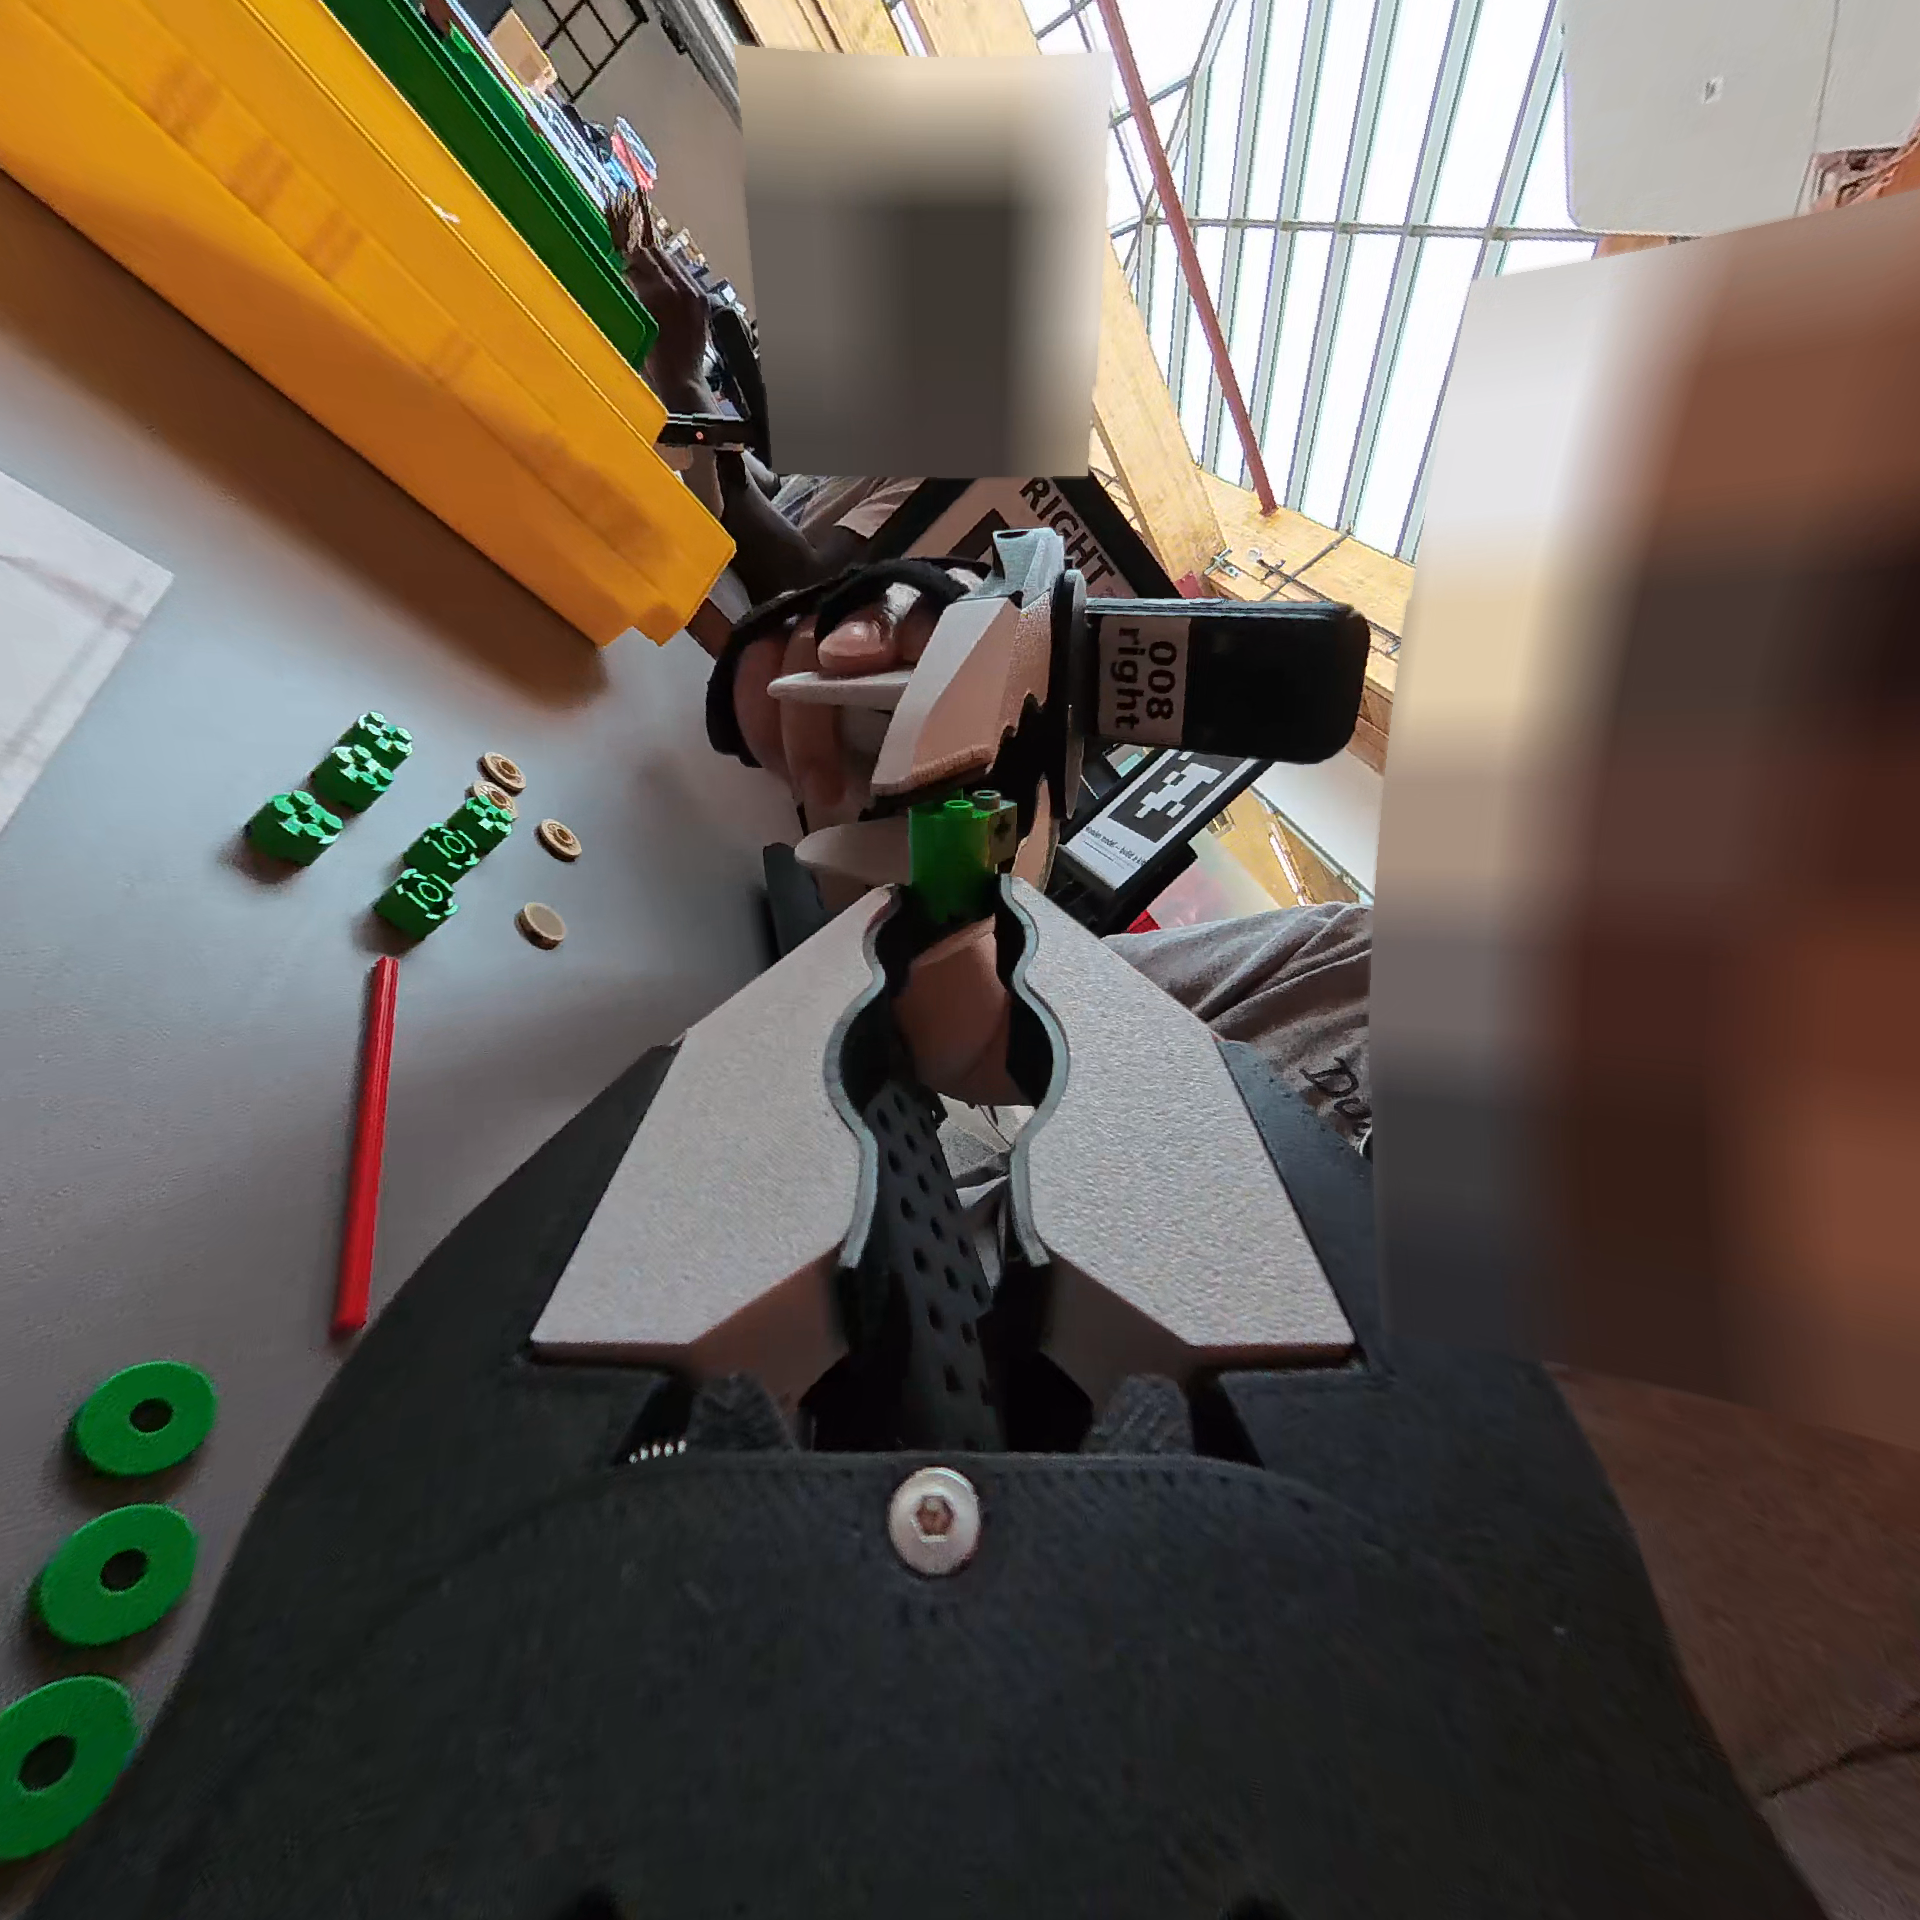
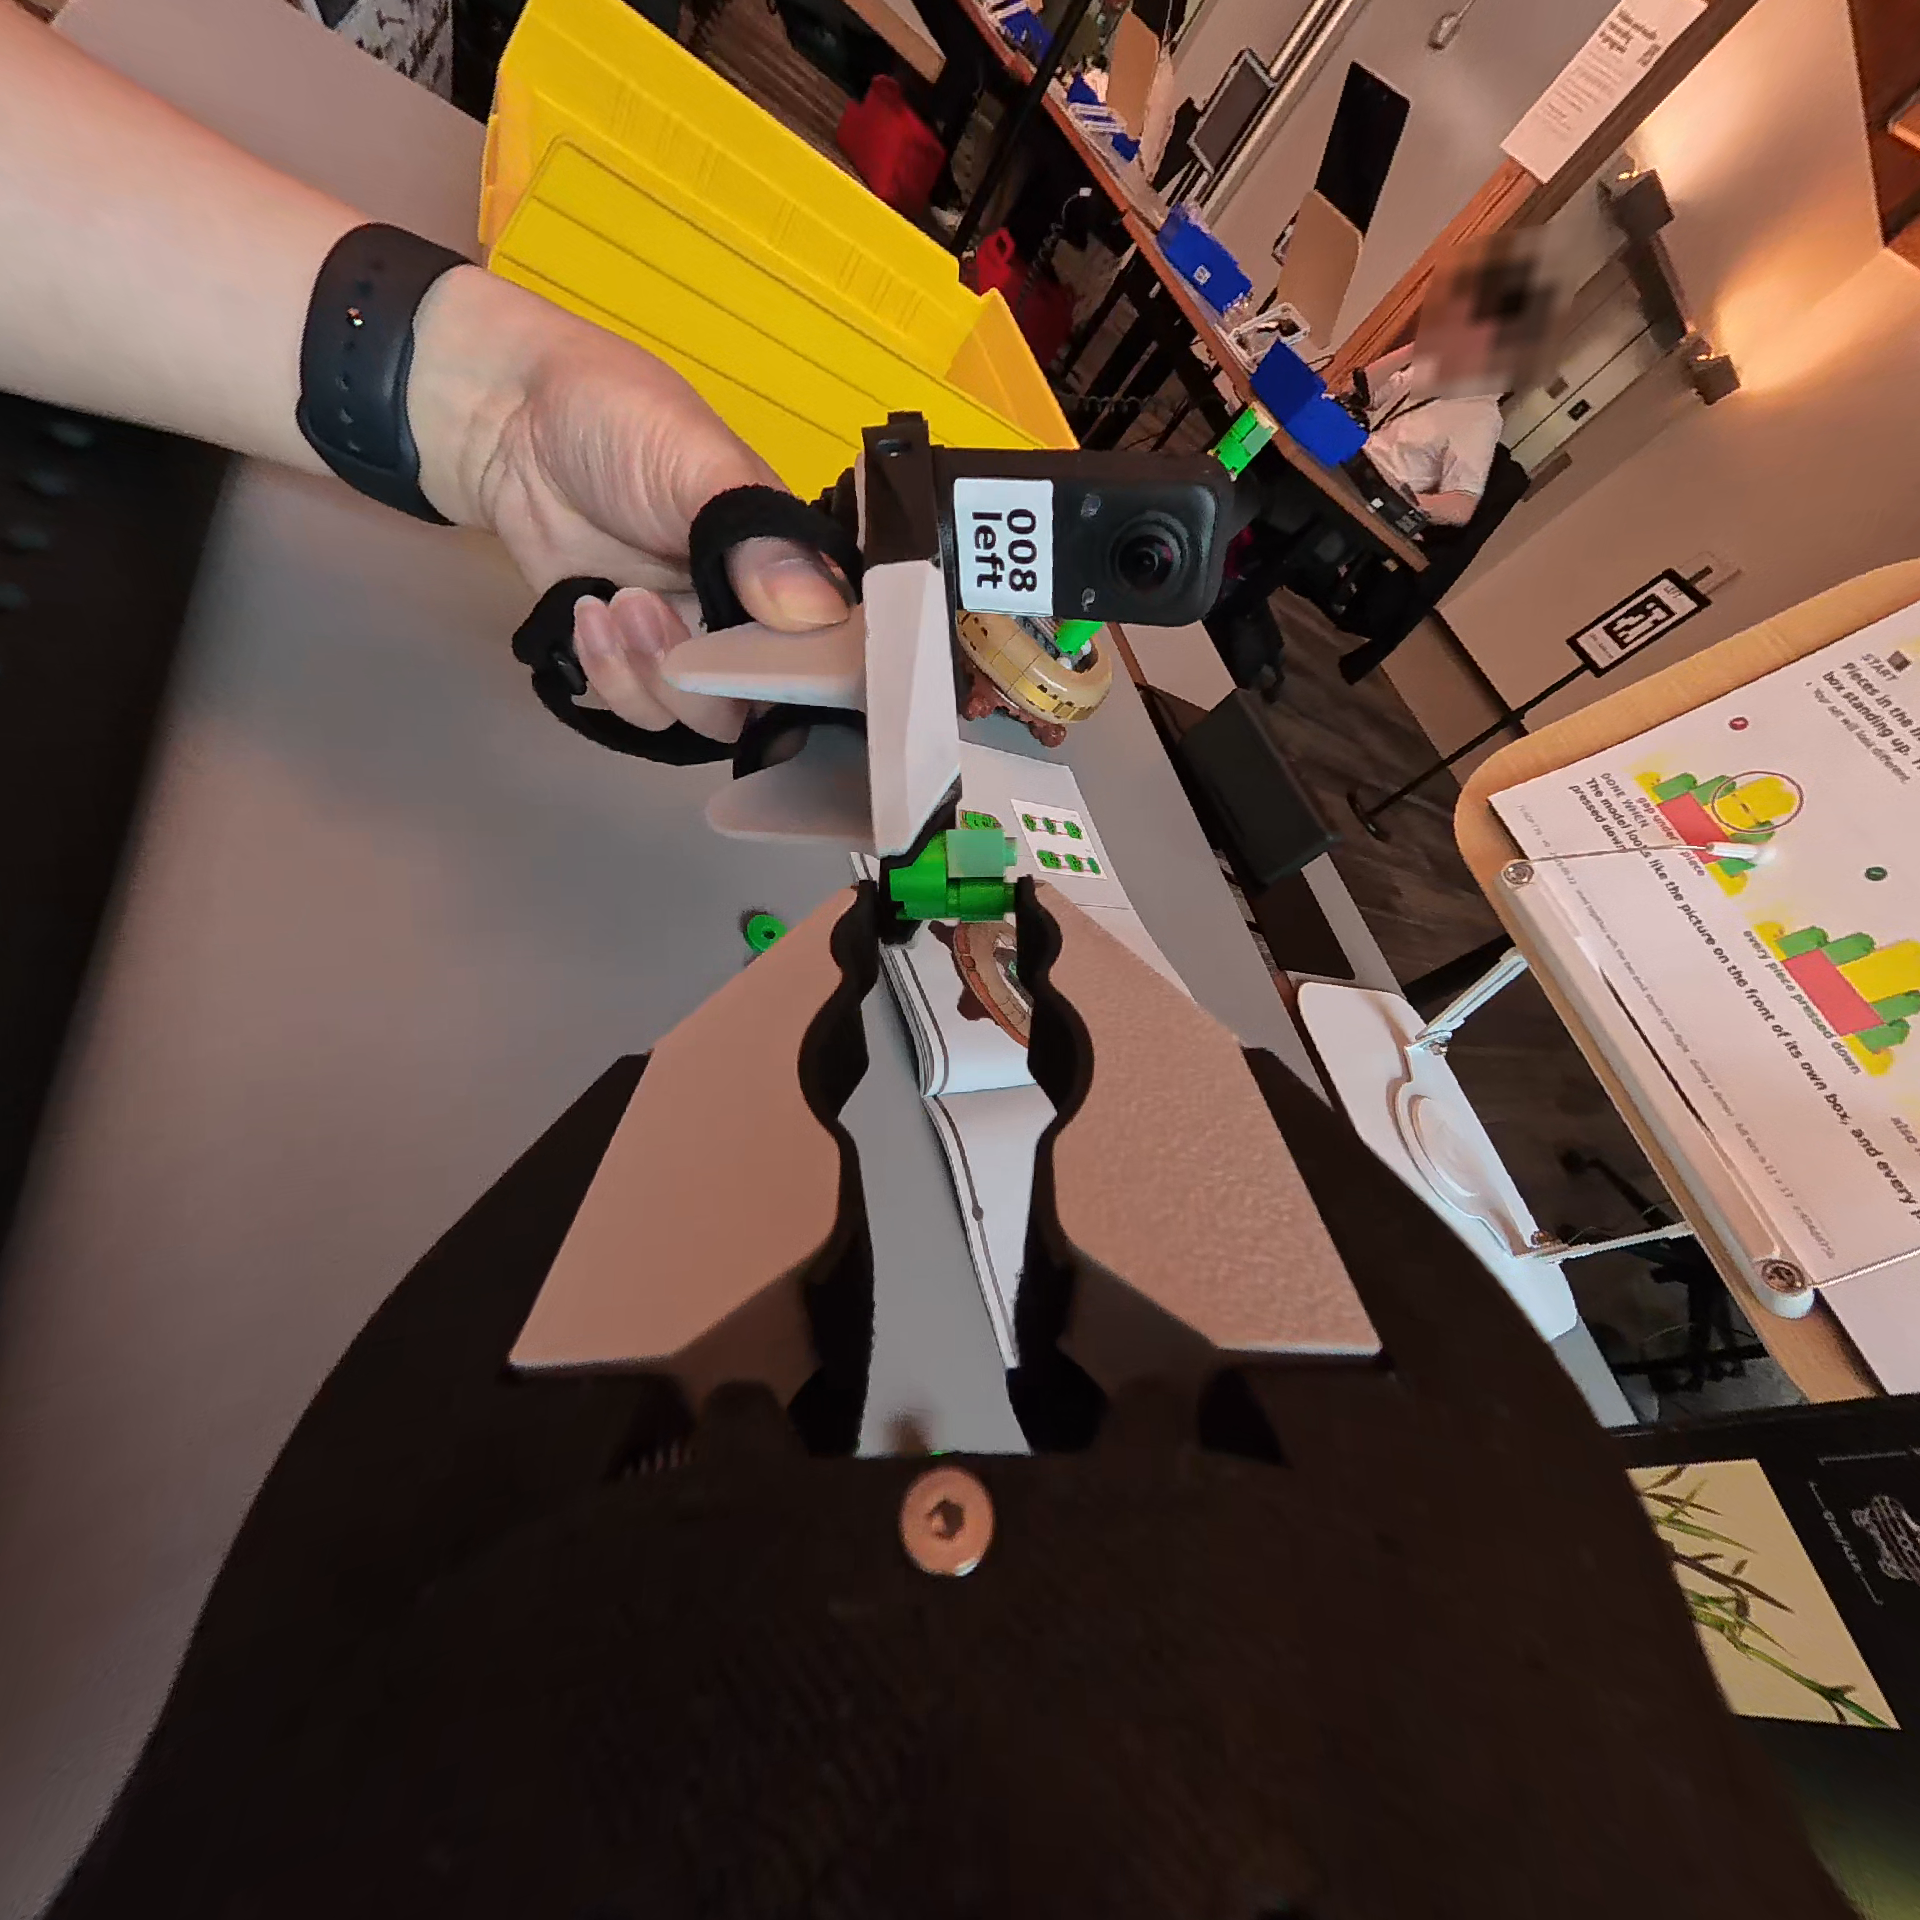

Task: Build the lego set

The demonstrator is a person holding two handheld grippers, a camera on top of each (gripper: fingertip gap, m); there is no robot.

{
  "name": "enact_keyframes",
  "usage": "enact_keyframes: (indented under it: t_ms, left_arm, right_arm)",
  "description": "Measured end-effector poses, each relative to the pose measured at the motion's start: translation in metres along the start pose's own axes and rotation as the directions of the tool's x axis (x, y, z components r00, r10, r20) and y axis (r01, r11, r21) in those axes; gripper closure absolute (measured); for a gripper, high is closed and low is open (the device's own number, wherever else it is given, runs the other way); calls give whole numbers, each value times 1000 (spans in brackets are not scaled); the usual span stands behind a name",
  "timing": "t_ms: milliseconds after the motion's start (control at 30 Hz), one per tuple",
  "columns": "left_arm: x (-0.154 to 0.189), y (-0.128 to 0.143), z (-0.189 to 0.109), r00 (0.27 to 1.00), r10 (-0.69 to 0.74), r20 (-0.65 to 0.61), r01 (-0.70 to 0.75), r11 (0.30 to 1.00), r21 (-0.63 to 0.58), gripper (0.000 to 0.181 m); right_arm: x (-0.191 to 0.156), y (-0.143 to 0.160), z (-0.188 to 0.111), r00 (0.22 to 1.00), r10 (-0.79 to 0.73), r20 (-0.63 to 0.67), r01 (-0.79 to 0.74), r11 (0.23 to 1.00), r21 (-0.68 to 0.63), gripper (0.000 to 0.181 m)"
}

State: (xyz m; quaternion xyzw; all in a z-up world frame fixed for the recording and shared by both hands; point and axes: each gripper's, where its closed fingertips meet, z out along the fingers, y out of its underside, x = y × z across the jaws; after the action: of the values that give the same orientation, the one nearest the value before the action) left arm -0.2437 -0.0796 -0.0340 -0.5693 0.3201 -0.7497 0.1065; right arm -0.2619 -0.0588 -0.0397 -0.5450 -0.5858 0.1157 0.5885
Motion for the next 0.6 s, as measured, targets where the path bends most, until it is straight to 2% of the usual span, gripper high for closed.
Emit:
enact_keyframes:
  t_ms: [33, 233, 600]
  left_arm:
    - [0, 0, 0, 1000, 2, 0, -2, 1000, -1, 168]
    - [0, -3, -3, 1000, -4, -5, 4, 1000, 15, 166]
    - [-2, -3, -7, 999, 37, 28, -37, 999, 4, 168]
  right_arm:
    - [0, 0, 0, 1000, -3, -3, 3, 1000, 0, 157]
    - [1, 1, 1, 999, -39, -22, 39, 999, -16, 160]
    - [1, 2, 3, 1000, -12, -24, 11, 1000, -20, 160]
